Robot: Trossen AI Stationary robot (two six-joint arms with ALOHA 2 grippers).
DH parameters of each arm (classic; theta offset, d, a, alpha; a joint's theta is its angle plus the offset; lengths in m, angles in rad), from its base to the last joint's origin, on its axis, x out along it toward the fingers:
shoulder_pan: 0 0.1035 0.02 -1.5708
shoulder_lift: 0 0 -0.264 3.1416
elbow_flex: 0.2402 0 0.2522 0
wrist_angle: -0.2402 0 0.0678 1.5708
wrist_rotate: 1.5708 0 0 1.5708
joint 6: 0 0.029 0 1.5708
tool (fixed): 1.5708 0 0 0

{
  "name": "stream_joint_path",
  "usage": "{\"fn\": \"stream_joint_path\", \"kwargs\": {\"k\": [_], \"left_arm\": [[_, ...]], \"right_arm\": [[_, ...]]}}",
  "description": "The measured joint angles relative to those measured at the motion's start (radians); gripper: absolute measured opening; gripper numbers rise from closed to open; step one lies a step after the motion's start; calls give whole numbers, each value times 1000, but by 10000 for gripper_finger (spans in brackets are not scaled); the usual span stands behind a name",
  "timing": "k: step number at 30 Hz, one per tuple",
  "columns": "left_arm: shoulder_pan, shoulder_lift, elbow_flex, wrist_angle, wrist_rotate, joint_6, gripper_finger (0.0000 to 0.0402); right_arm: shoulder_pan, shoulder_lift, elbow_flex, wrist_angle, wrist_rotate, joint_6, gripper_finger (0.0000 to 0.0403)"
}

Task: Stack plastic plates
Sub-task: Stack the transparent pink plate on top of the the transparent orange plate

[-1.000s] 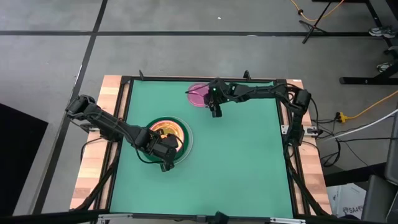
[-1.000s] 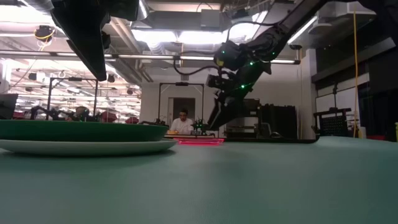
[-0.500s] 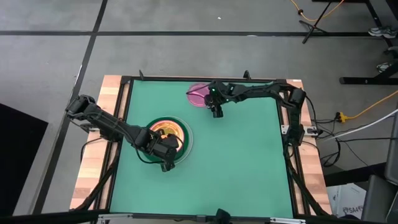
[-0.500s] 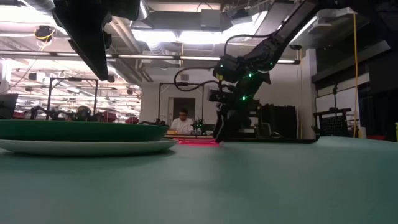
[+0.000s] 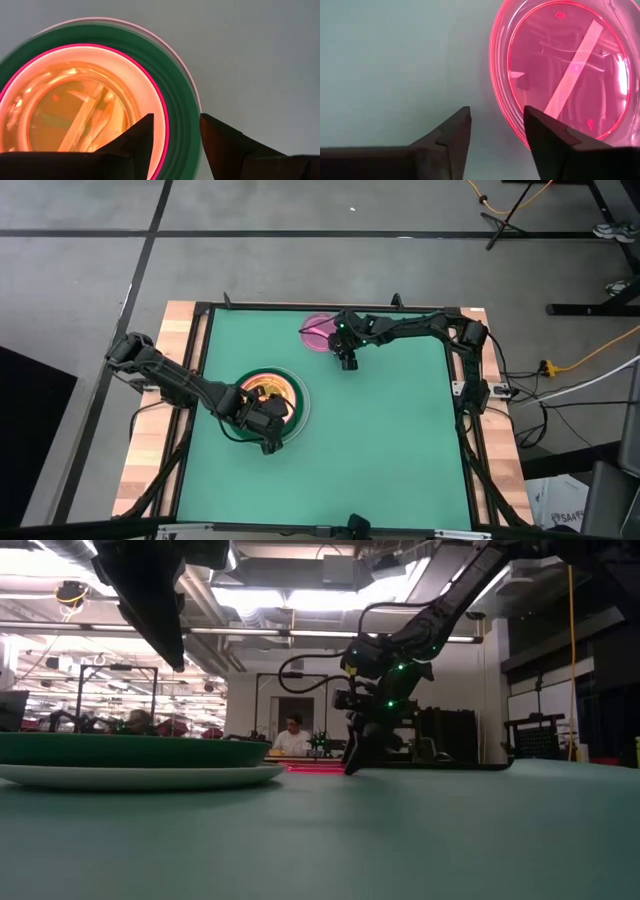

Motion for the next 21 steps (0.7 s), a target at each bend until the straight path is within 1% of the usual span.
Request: {"fn": "stream_joint_path", "kwargs": {"k": [6,17,21], "left_arm": [[0,0,0,0,0,0,153],[0,0,0,2,0,0,153],[0,0,0,2,0,0,153]], "right_arm": [[1,1,0,2,6,0,138],[1,2,-1,3,9,1,107],[1,2,-2,4,11,1,89]]}}
